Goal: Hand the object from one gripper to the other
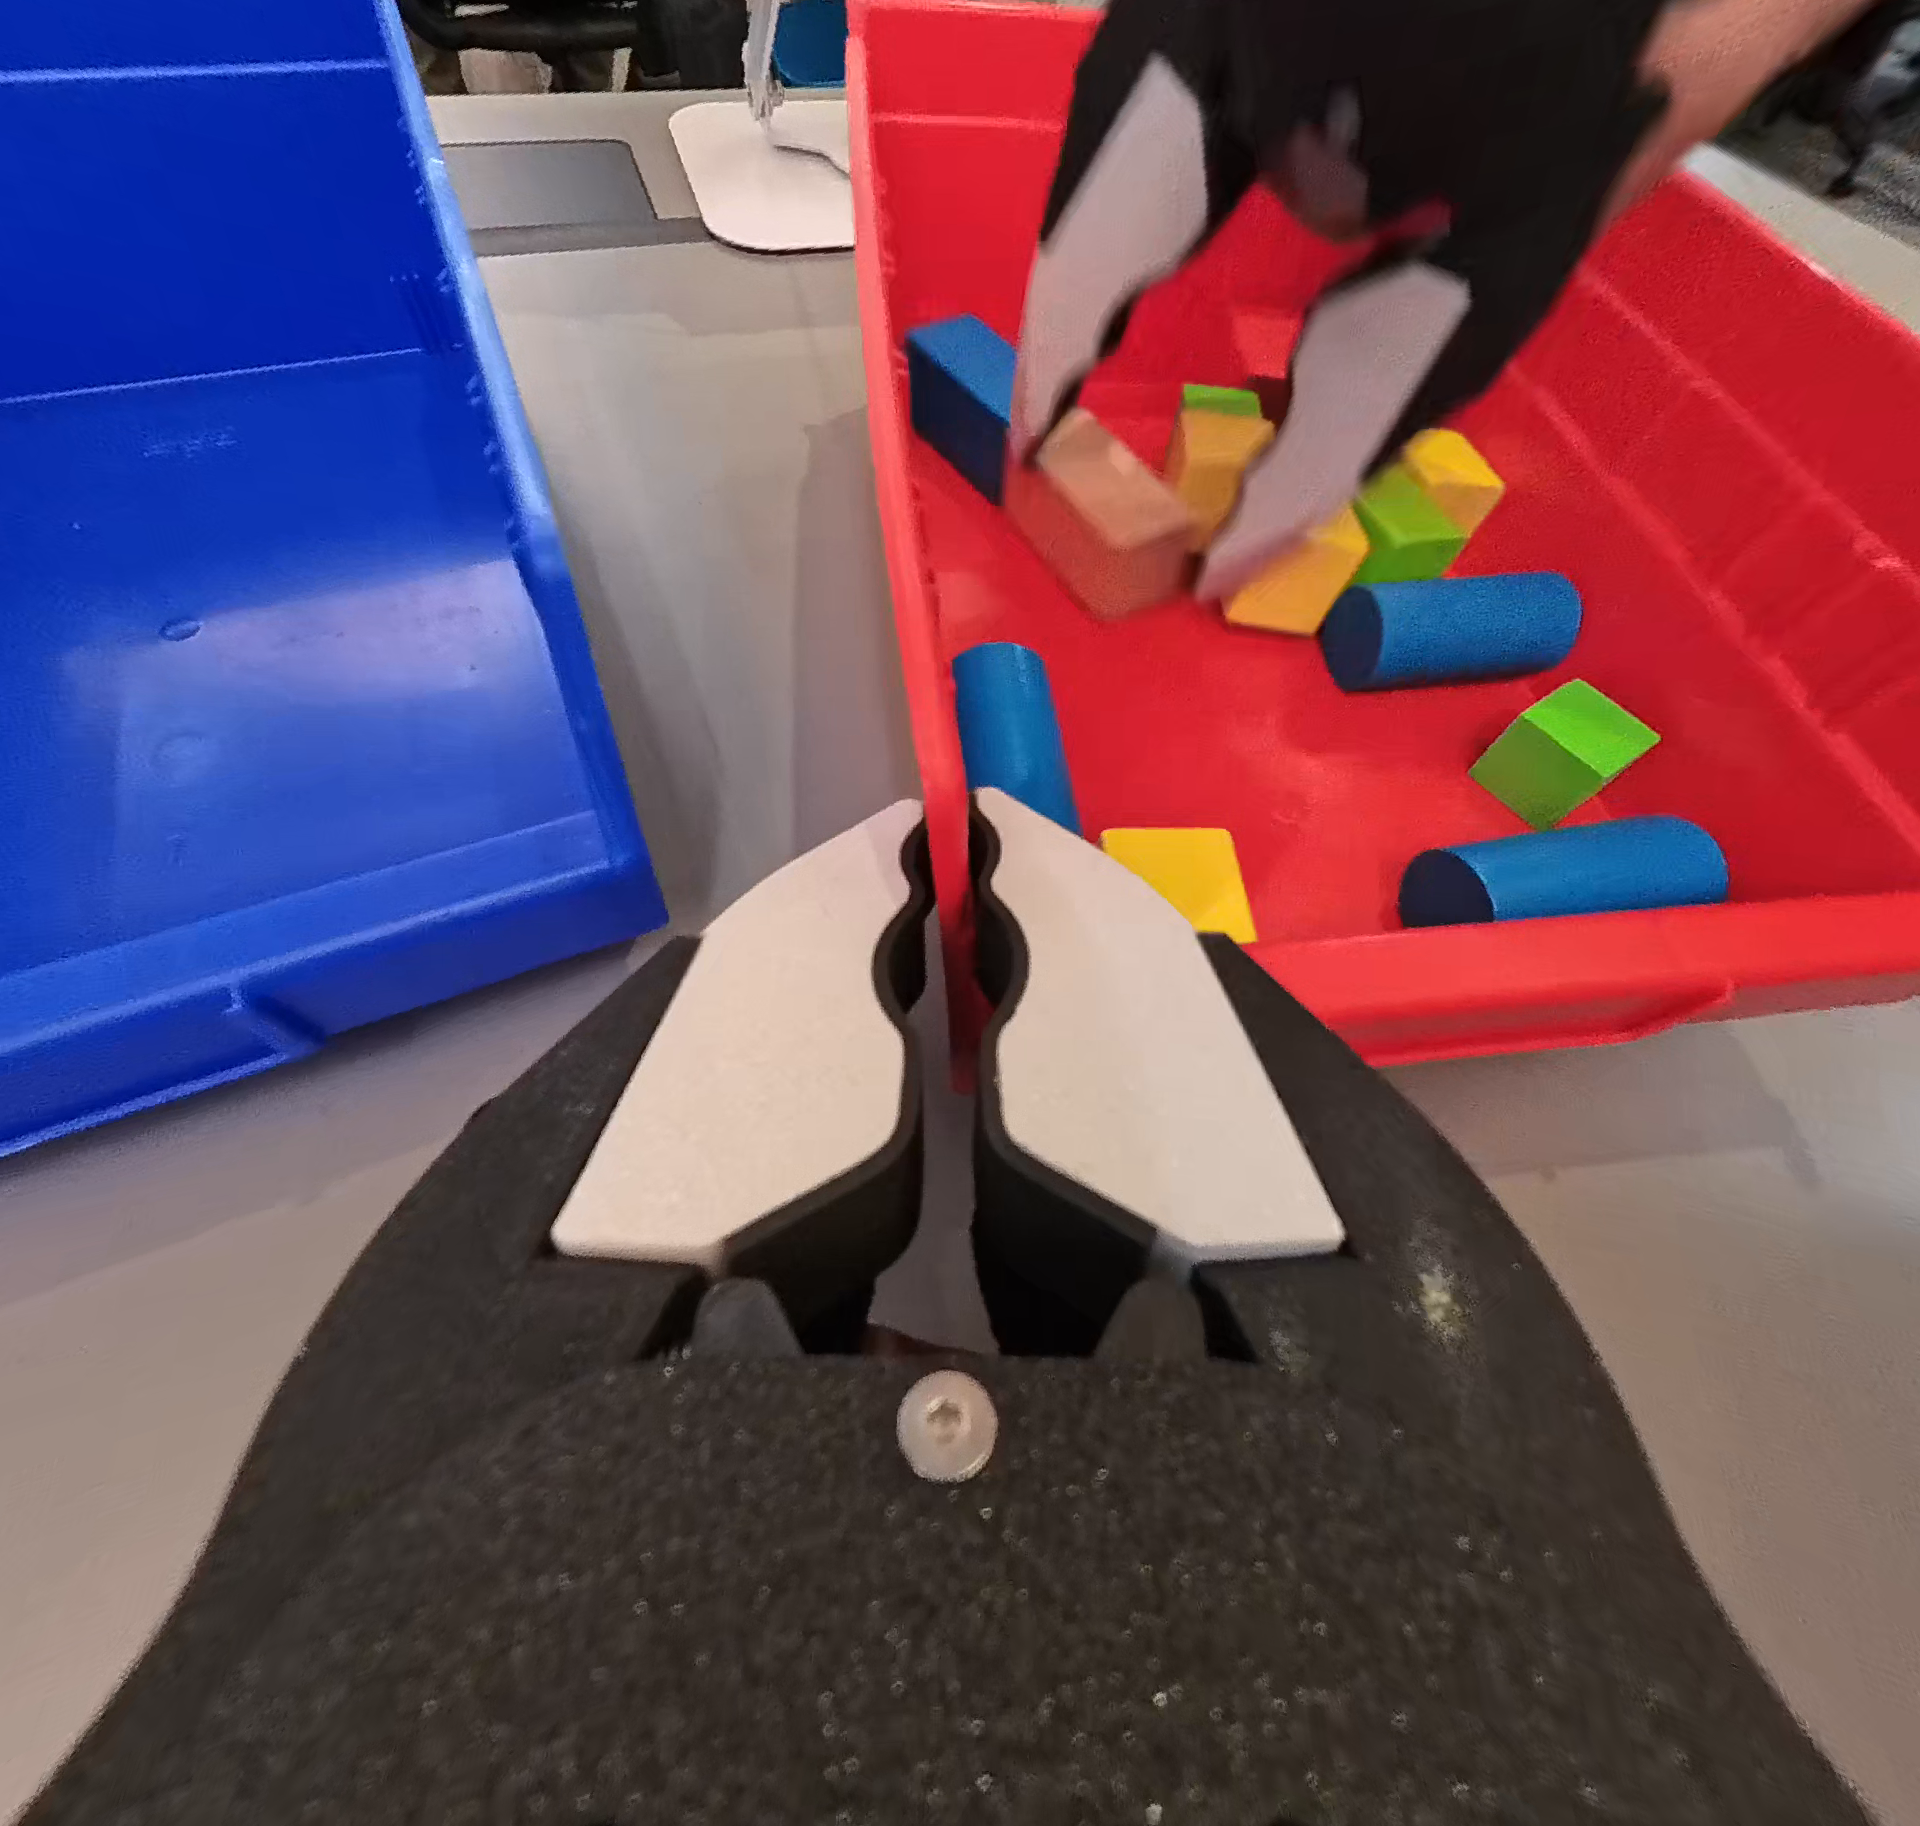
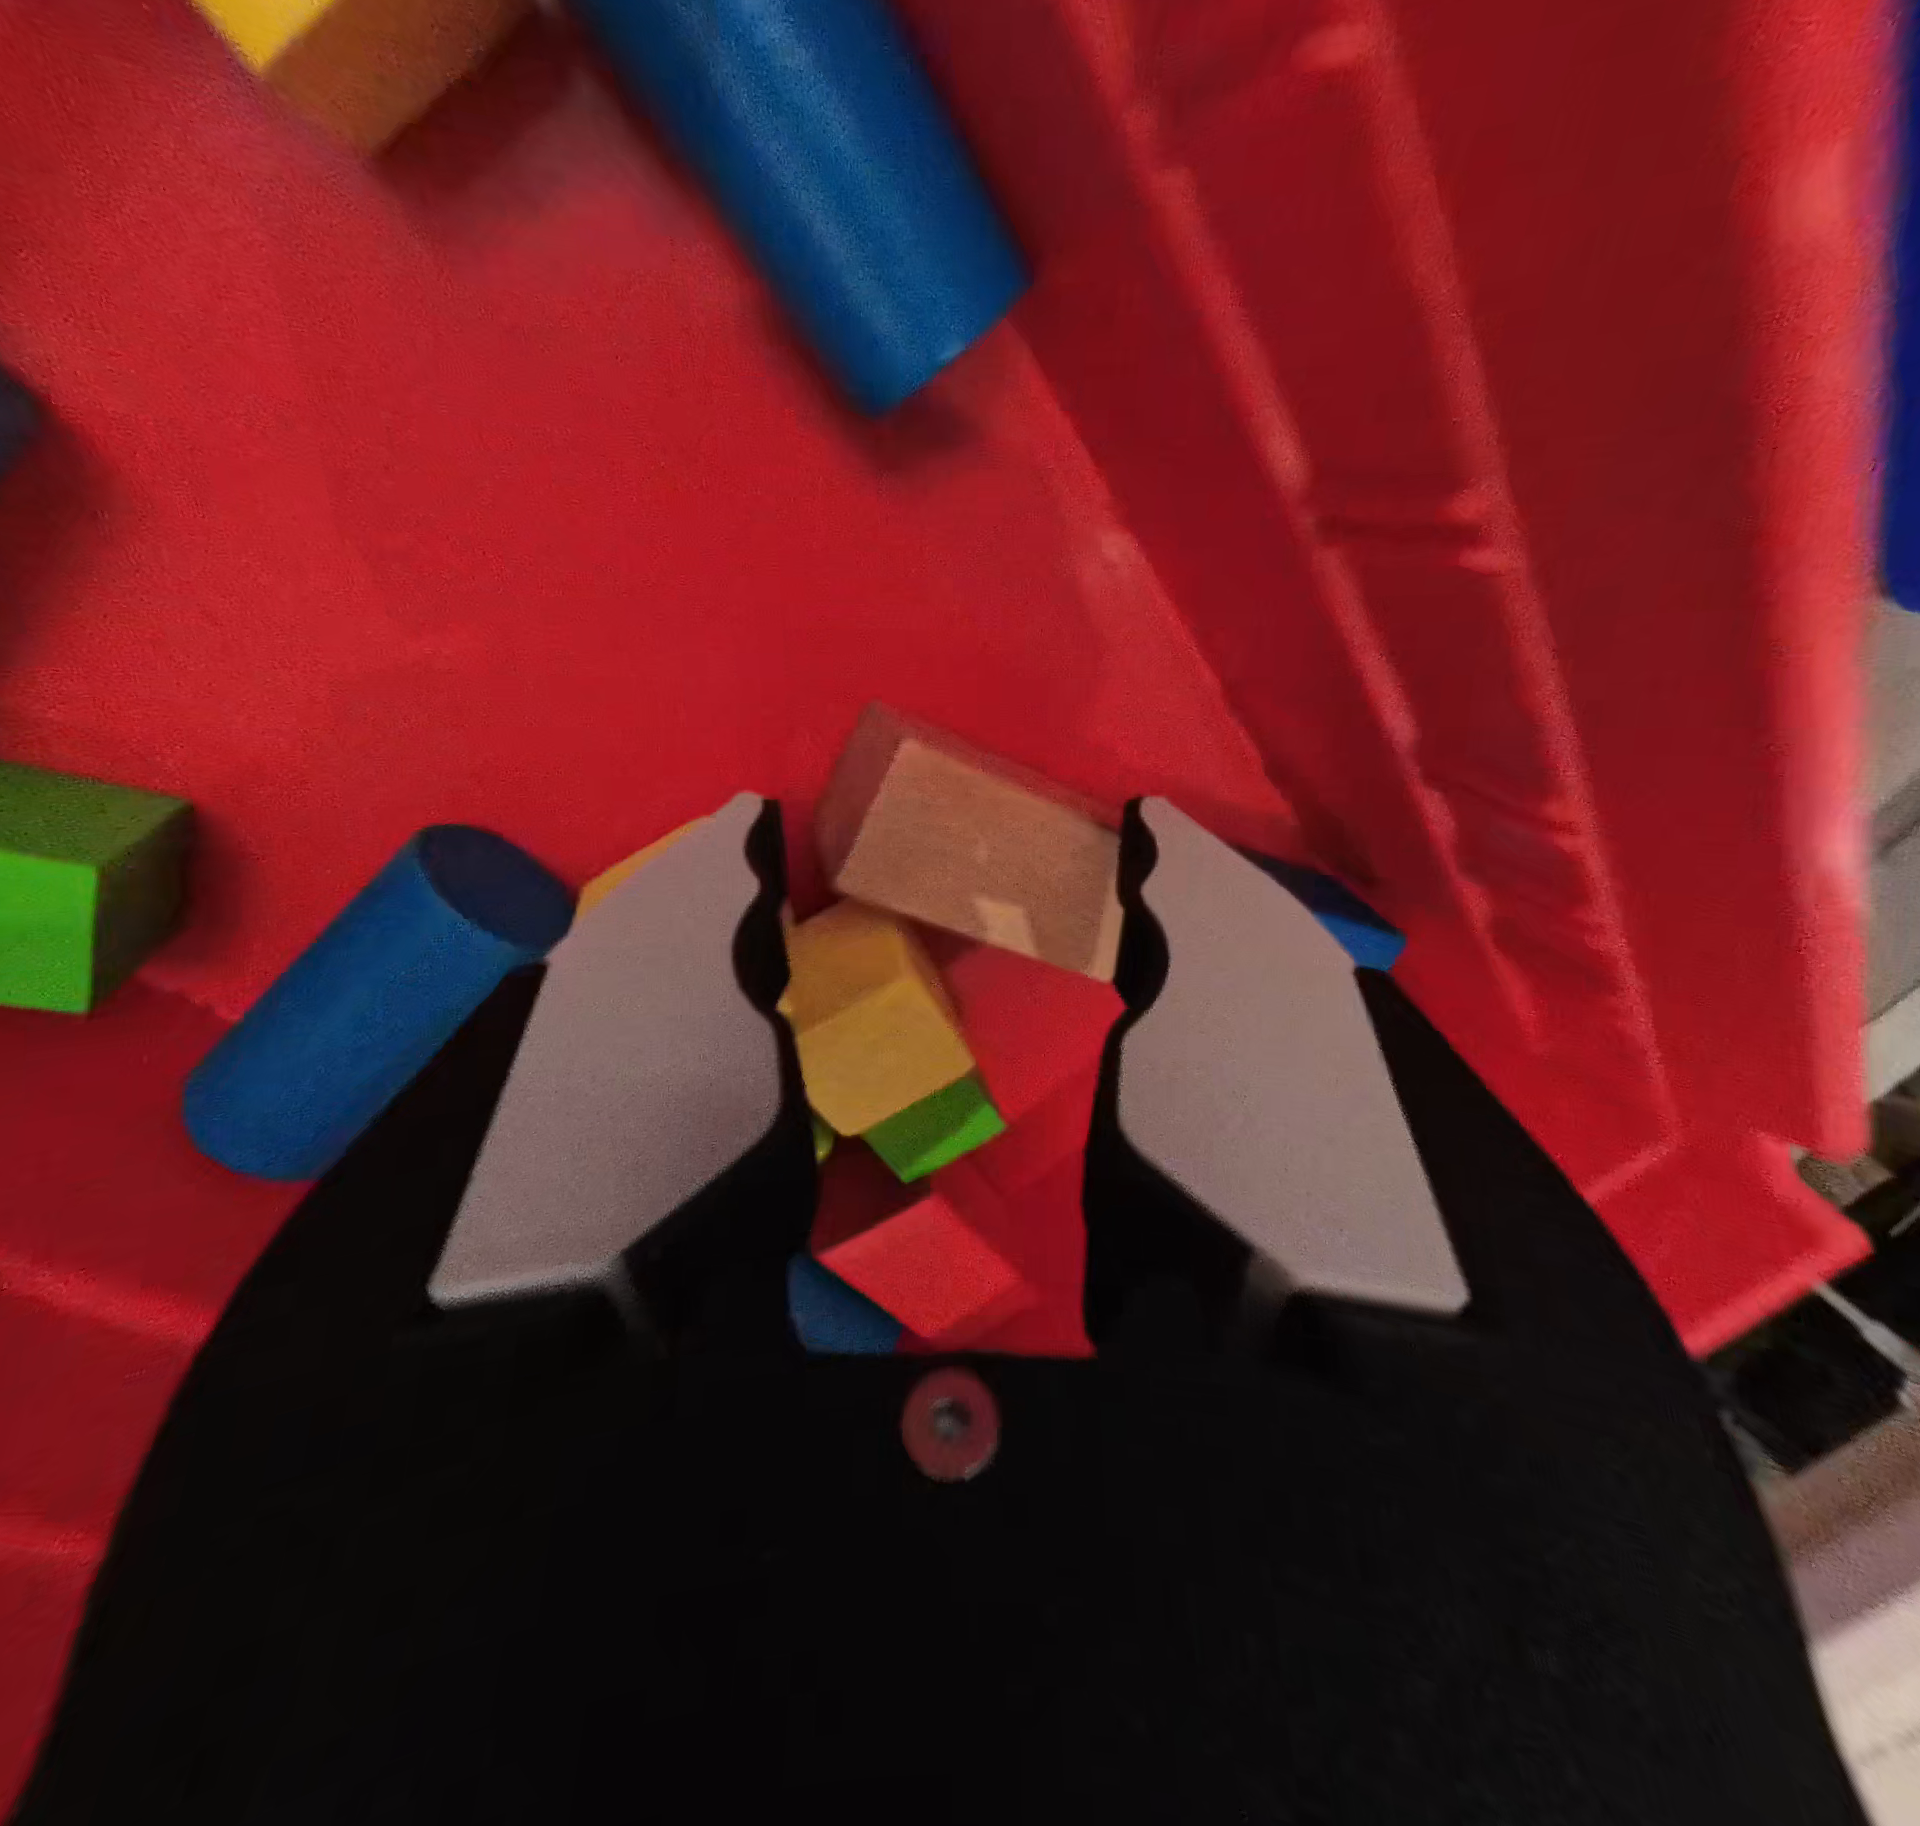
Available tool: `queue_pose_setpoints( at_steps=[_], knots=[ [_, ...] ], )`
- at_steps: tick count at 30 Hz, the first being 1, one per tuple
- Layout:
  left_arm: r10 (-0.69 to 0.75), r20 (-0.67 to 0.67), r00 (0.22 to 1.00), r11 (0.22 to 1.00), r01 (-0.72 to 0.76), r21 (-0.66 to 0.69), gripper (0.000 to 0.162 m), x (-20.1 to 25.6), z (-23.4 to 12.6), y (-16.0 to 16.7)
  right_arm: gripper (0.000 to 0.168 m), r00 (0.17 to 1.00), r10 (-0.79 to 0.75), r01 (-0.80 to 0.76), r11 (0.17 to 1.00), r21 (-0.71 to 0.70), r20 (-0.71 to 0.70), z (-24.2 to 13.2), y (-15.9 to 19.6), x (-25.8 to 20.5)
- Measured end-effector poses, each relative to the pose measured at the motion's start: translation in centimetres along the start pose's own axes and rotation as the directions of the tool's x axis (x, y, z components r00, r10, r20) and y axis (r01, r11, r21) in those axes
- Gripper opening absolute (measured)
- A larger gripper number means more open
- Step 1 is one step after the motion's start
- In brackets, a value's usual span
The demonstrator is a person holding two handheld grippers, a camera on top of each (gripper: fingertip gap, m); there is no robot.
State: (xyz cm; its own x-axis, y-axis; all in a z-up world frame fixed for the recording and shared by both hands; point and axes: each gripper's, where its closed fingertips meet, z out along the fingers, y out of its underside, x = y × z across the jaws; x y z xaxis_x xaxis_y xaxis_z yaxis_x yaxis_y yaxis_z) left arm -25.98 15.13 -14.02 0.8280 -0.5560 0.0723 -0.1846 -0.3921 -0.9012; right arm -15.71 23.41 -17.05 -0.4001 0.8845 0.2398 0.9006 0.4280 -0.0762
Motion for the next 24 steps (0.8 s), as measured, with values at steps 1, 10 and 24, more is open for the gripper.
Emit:
queue_pose_setpoints(
  at_steps=[1,10,24],
  knots=[
    [0.002,0.002,1.0,1.0,-0.002,0.001,0.004,0.0,0.0,0.0,0.046,0.999,0.032,-0.031,0.999,0.029,-0.022,-1.2,0.3,0.9],
    [-0.014,0.0,1.0,1.0,0.014,0.006,0.004,0.1,0.0,0.0,0.046,0.988,0.018,-0.059,0.96,0.272,0.15,-5.0,-7.7,-6.2],
    [-0.009,-0.005,1.0,1.0,0.009,0.012,0.004,0.3,0.1,-0.1,0.042,0.981,0.168,-0.176,0.981,0.077,0.094,-2.5,-2.4,-2.9]
  ],
)
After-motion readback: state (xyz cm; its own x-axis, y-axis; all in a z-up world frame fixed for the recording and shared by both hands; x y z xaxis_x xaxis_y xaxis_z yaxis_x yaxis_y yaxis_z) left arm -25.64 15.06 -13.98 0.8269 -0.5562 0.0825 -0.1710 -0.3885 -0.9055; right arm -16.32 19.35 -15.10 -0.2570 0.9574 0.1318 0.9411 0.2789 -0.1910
